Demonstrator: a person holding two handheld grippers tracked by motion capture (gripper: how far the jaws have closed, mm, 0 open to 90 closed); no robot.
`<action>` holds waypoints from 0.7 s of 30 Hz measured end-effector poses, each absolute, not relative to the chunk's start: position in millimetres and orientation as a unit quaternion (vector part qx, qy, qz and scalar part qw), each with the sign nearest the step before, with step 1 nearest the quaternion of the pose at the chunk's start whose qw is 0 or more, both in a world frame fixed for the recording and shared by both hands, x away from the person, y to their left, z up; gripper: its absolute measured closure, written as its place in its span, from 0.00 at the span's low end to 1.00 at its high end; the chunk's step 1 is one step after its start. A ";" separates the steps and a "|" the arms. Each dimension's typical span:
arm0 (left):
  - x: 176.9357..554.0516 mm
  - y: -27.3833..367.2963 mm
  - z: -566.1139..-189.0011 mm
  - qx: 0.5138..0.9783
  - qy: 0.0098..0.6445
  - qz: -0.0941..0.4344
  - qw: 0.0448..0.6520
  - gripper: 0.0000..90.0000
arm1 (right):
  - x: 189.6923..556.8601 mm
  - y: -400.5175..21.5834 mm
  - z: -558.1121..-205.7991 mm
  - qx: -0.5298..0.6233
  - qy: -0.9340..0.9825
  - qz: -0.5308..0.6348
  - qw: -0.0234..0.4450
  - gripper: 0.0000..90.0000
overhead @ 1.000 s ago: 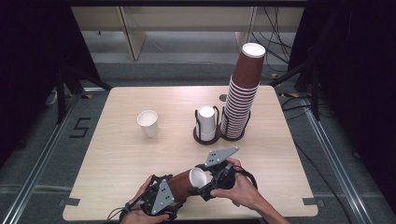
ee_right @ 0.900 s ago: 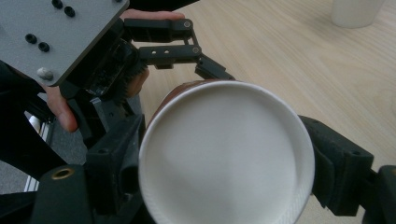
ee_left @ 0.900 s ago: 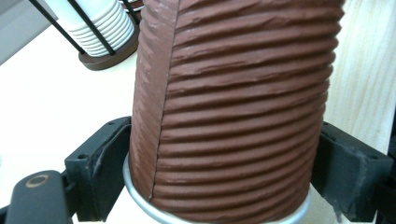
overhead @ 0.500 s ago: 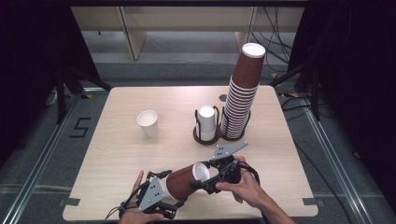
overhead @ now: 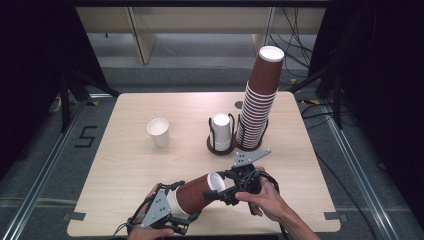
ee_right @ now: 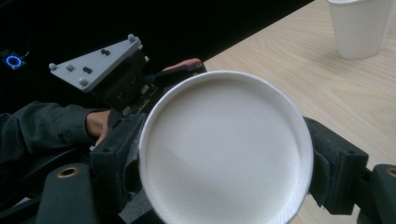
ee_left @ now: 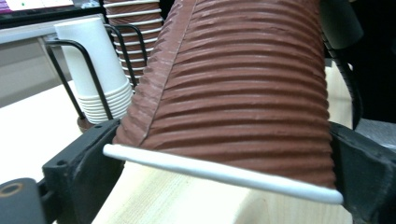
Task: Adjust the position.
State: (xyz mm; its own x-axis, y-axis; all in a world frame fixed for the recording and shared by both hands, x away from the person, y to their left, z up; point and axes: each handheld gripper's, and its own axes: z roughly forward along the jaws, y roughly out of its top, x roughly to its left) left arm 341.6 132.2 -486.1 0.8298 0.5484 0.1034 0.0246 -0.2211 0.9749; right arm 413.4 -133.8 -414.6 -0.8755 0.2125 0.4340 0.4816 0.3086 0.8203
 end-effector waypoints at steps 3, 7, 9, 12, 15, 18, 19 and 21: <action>342.2 132.9 -484.8 0.759 0.186 0.221 0.584 0.09 | 414.7 -132.8 -416.9 -0.211 -0.801 -0.547 0.122 0.26; 343.0 132.9 -483.3 0.772 0.180 0.220 0.568 0.11 | 415.9 -134.1 -417.5 -0.212 -0.810 -0.534 0.116 0.25; 343.2 133.2 -483.7 0.783 0.179 0.220 0.553 0.12 | 415.9 -134.8 -417.1 -0.205 -0.823 -0.520 0.101 0.23; 343.6 132.9 -485.1 0.800 0.176 0.219 0.531 0.12 | 415.1 -136.7 -413.1 -0.191 -0.839 -0.504 0.076 0.19; 344.0 131.1 -486.1 0.814 0.171 0.218 0.510 0.13 | 413.3 -137.9 -408.7 -0.172 -0.858 -0.482 0.049 0.19; 345.1 126.9 -485.7 0.832 0.161 0.212 0.487 0.14 | 410.5 -137.5 -404.9 -0.148 -0.872 -0.466 0.030 0.20; 344.9 125.7 -485.0 0.838 0.157 0.213 0.477 0.14 | 409.1 -136.5 -403.7 -0.136 -0.880 -0.455 0.018 0.21; 344.0 124.2 -483.7 0.848 0.149 0.213 0.462 0.14 | 405.5 -134.2 -401.5 -0.113 -0.895 -0.432 -0.006 0.21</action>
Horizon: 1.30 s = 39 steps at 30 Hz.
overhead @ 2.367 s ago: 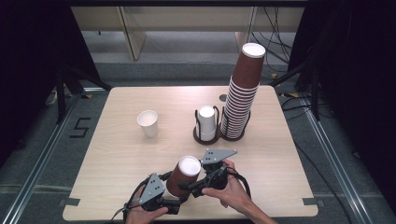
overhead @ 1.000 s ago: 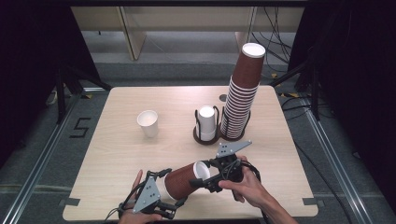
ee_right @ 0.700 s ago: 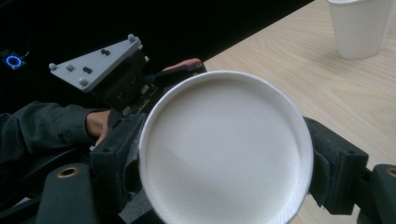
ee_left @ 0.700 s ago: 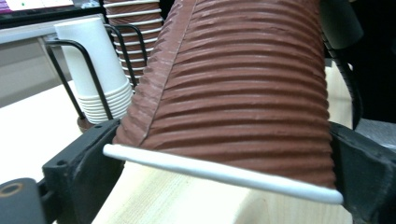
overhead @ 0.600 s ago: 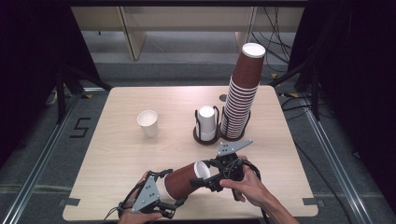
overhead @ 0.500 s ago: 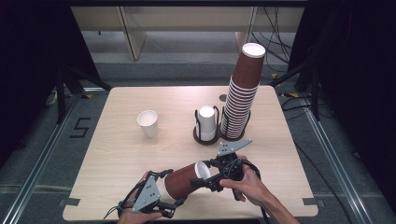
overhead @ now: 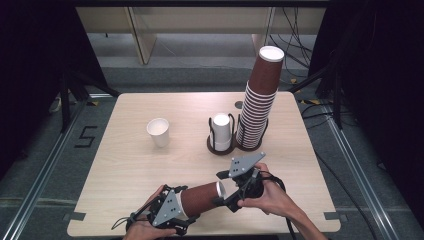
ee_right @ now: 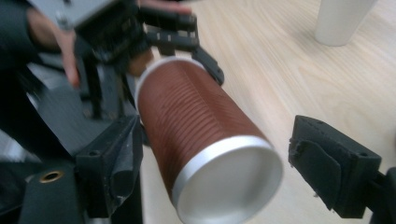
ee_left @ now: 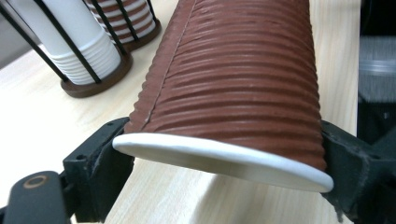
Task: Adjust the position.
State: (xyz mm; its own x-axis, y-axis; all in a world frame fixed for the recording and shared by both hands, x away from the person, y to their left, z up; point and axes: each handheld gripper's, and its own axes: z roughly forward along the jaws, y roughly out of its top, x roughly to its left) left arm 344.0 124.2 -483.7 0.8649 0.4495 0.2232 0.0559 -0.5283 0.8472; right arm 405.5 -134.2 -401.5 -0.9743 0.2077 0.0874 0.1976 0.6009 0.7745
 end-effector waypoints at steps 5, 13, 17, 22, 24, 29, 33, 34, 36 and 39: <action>343.5 124.6 -480.0 0.868 0.136 0.213 0.427 0.14 | 397.8 -127.1 -400.2 0.070 0.919 0.387 0.032 0.21; 341.4 122.0 -478.8 0.881 0.118 0.207 0.409 0.14 | 389.0 -112.3 -411.1 0.019 0.945 0.322 0.060 0.20; 338.3 119.3 -476.4 0.885 0.108 0.209 0.401 0.14 | 383.9 -103.4 -416.6 -0.005 0.953 0.293 0.074 0.20; 335.4 117.2 -474.2 0.887 0.102 0.209 0.398 0.14 | 378.8 -96.3 -423.2 -0.004 0.964 0.256 0.077 0.20; 335.4 117.4 -474.0 0.889 0.099 0.207 0.396 0.14 | 378.9 -94.0 -426.1 -0.015 0.963 0.259 0.077 0.20; 334.9 116.7 -473.6 0.891 0.094 0.209 0.392 0.14 | 378.0 -89.9 -430.6 -0.031 0.966 0.238 0.093 0.21; 333.5 115.3 -474.2 0.892 0.092 0.205 0.392 0.14 | 378.2 -87.9 -434.7 -0.039 0.968 0.231 0.090 0.24; 333.5 115.4 -474.6 0.892 0.091 0.205 0.392 0.14 | 377.5 -88.3 -435.3 -0.035 0.969 0.228 0.087 0.24; 334.2 116.2 -475.3 0.891 0.093 0.200 0.398 0.12 | 377.8 -88.7 -435.9 -0.042 0.968 0.232 0.086 0.24; 336.3 119.0 -479.2 0.867 0.111 0.191 0.446 0.07 | 380.8 -92.4 -433.9 -0.044 0.965 0.244 0.080 0.24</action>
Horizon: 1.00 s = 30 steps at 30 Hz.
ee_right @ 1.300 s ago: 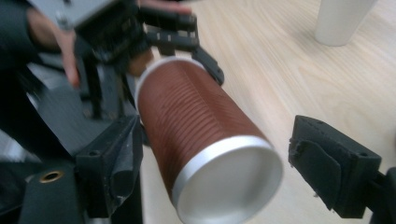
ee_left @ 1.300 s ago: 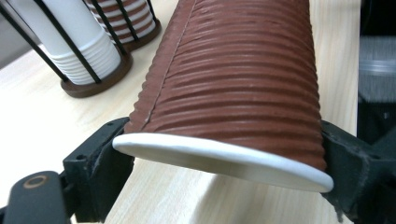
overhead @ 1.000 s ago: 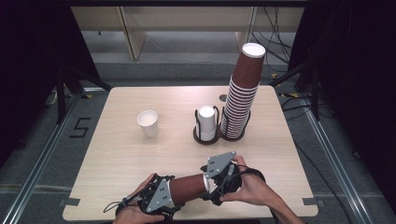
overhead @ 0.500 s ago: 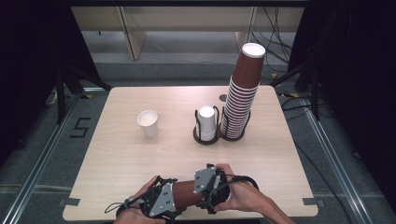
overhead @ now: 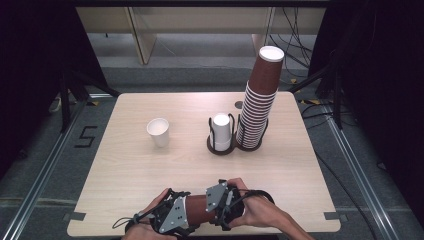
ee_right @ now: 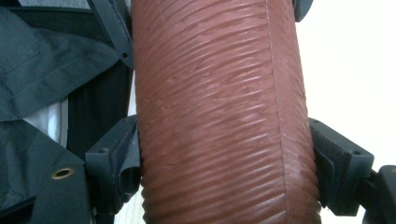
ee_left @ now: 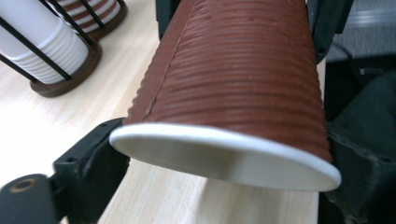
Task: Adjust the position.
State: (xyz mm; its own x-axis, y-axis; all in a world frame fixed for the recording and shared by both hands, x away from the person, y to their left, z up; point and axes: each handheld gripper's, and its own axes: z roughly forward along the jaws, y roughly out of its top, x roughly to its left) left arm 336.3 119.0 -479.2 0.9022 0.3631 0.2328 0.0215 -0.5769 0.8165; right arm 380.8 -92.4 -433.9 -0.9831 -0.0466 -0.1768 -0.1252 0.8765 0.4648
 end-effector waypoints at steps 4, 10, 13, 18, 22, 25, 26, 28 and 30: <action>338.3 126.7 -477.6 0.830 0.128 0.170 0.516 0.07 | 388.4 -105.1 -430.7 -0.050 0.952 0.298 0.048 0.25; 338.3 128.2 -475.9 0.800 0.142 0.146 0.565 0.07 | 394.2 -118.2 -427.2 -0.049 0.938 0.343 0.023 0.25; 339.4 129.7 -475.6 0.788 0.146 0.136 0.583 0.06 | 395.4 -120.2 -426.0 -0.049 0.932 0.358 0.016 0.25; 339.3 130.6 -474.7 0.776 0.153 0.129 0.598 0.06 | 396.2 -121.1 -425.9 -0.039 0.923 0.383 -0.007 0.25; 339.3 131.4 -473.6 0.771 0.151 0.127 0.606 0.06 | 396.9 -121.3 -427.7 -0.032 0.921 0.388 -0.015 0.24; 340.1 132.2 -472.5 0.778 0.144 0.130 0.597 0.08 | 397.4 -120.5 -430.5 -0.030 0.921 0.387 -0.019 0.25; 339.7 132.0 -471.6 0.781 0.145 0.130 0.594 0.09 | 397.5 -120.1 -431.5 -0.028 0.922 0.386 -0.018 0.25; 339.4 131.1 -470.2 0.783 0.144 0.136 0.589 0.11 | 397.2 -119.3 -431.8 -0.022 0.925 0.380 -0.013 0.23; 338.5 129.4 -468.9 0.792 0.141 0.142 0.577 0.12 | 395.9 -119.3 -430.8 -0.015 0.930 0.367 -0.006 0.20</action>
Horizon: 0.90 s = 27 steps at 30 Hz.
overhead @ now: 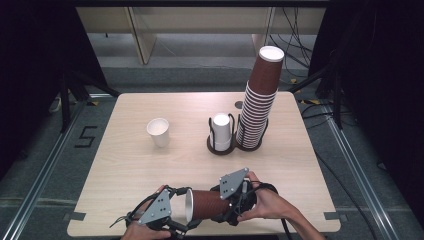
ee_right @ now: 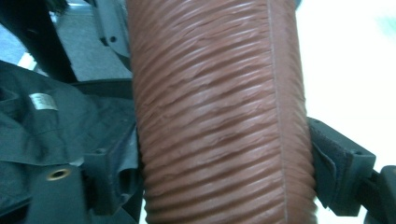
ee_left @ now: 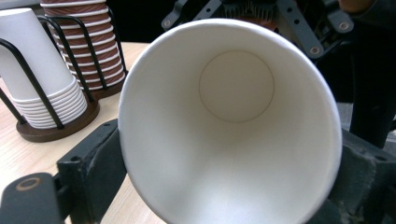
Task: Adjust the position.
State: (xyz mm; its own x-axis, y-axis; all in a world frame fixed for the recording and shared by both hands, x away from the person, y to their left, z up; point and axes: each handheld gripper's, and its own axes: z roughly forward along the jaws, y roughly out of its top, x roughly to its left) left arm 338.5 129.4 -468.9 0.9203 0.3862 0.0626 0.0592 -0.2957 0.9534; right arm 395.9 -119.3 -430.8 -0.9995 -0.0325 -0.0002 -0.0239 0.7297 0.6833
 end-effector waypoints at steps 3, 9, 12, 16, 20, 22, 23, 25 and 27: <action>337.2 127.4 -468.6 0.805 0.141 0.149 0.557 0.12 | 393.0 -118.3 -426.5 0.020 -0.938 -0.344 -0.030 0.18; 335.4 124.7 -466.4 0.830 0.144 0.156 0.516 0.12 | 383.6 -111.5 -421.9 0.030 -0.949 -0.305 -0.073 0.18; 335.4 123.5 -464.8 0.839 0.144 0.161 0.499 0.12 | 380.0 -106.5 -427.5 0.035 -0.957 -0.274 -0.086 0.19; 334.4 122.9 -461.5 0.840 0.143 0.160 0.498 0.12 | 376.2 -102.5 -434.0 0.018 -0.960 -0.272 -0.067 0.20; 332.1 122.6 -455.7 0.839 0.141 0.162 0.500 0.12 | 375.8 -99.5 -434.0 0.016 -0.960 -0.271 -0.070 0.23; 331.1 122.6 -453.7 0.837 0.142 0.164 0.502 0.12 | 380.1 -97.9 -433.3 0.050 -0.954 -0.287 -0.074 0.25; 331.0 122.9 -453.2 0.835 0.142 0.165 0.506 0.12 | 379.4 -97.9 -432.9 0.048 -0.952 -0.293 -0.068 0.25; 331.8 124.8 -453.4 0.820 0.149 0.163 0.528 0.10 | 377.8 -100.4 -432.3 0.031 -0.951 -0.303 -0.057 0.26; 334.0 127.3 -454.3 0.793 0.173 0.147 0.565 0.07 | 383.5 -102.9 -430.1 0.048 -0.944 -0.324 -0.051 0.25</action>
State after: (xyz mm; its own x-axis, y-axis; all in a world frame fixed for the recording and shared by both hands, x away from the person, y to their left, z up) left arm 334.0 127.3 -454.3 0.8970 0.4404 0.0375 0.1083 -0.3011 0.9474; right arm 383.5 -102.9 -430.1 -0.9903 -0.0572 -0.1269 -0.1230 0.7858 0.6062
